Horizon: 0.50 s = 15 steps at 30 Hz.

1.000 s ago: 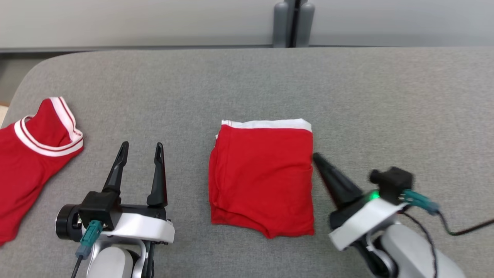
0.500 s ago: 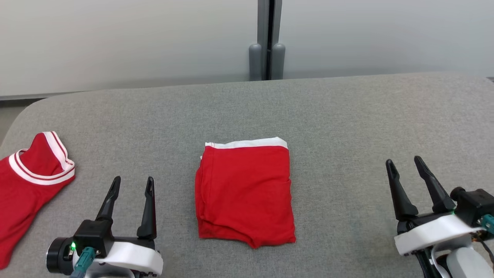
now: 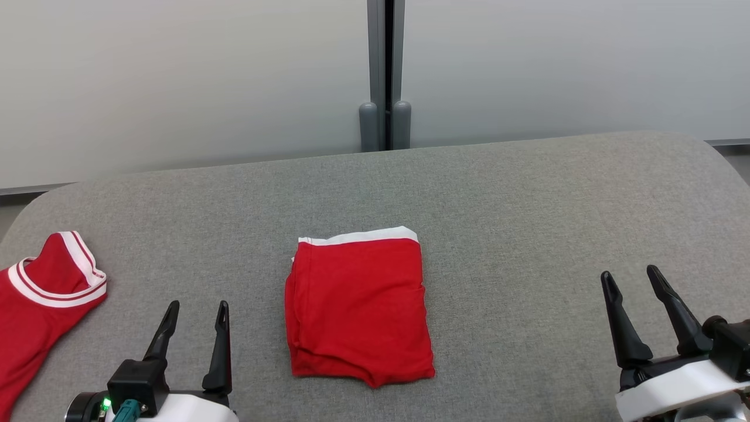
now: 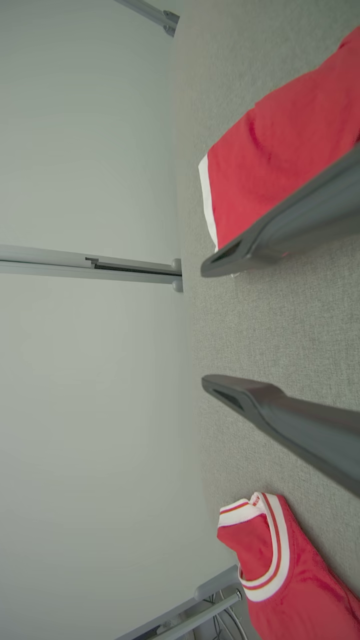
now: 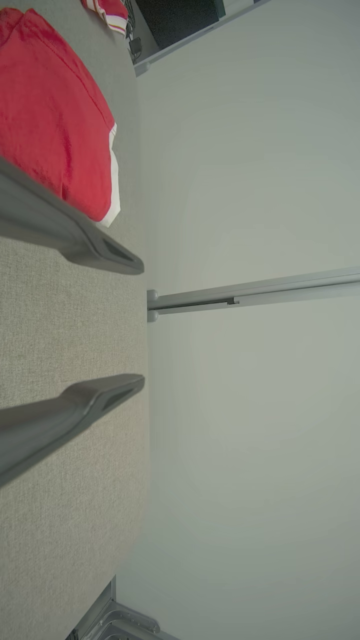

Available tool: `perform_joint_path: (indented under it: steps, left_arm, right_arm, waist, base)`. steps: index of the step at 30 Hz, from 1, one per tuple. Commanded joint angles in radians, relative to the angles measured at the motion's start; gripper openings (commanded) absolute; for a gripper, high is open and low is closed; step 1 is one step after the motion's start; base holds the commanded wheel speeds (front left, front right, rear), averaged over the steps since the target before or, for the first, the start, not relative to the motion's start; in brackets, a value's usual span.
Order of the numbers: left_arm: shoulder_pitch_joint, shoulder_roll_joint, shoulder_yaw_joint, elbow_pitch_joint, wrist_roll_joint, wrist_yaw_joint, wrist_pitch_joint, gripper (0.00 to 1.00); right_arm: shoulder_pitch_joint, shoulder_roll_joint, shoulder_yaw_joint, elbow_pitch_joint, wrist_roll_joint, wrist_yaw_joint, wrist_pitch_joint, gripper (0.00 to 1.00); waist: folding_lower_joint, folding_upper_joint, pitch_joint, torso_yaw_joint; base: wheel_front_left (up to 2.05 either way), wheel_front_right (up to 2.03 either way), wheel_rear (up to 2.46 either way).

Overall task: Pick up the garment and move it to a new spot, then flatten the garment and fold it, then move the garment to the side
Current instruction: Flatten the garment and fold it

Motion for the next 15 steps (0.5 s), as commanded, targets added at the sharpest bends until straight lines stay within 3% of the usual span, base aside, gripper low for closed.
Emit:
perform_joint_path:
  steps: [1,15]
  left_arm:
    - [0.007,0.008,0.004,-0.003,-0.002,0.005,0.002,1.0]
    - [0.019,0.014,-0.002,-0.027,-0.011,0.022,0.024,1.0]
  right_arm:
    - [0.011,0.001,-0.003,-0.009,-0.006,0.002,0.008,1.0]
    - [0.044,0.031,-0.028,-0.065,-0.015,0.002,0.046,1.0]
  waist:
    - [0.0,-0.0001,0.0,0.0]
    - [0.0,-0.0001,0.009,0.007]
  base:
    - [0.0,0.0,0.0]
    - [0.0,0.0,0.0]
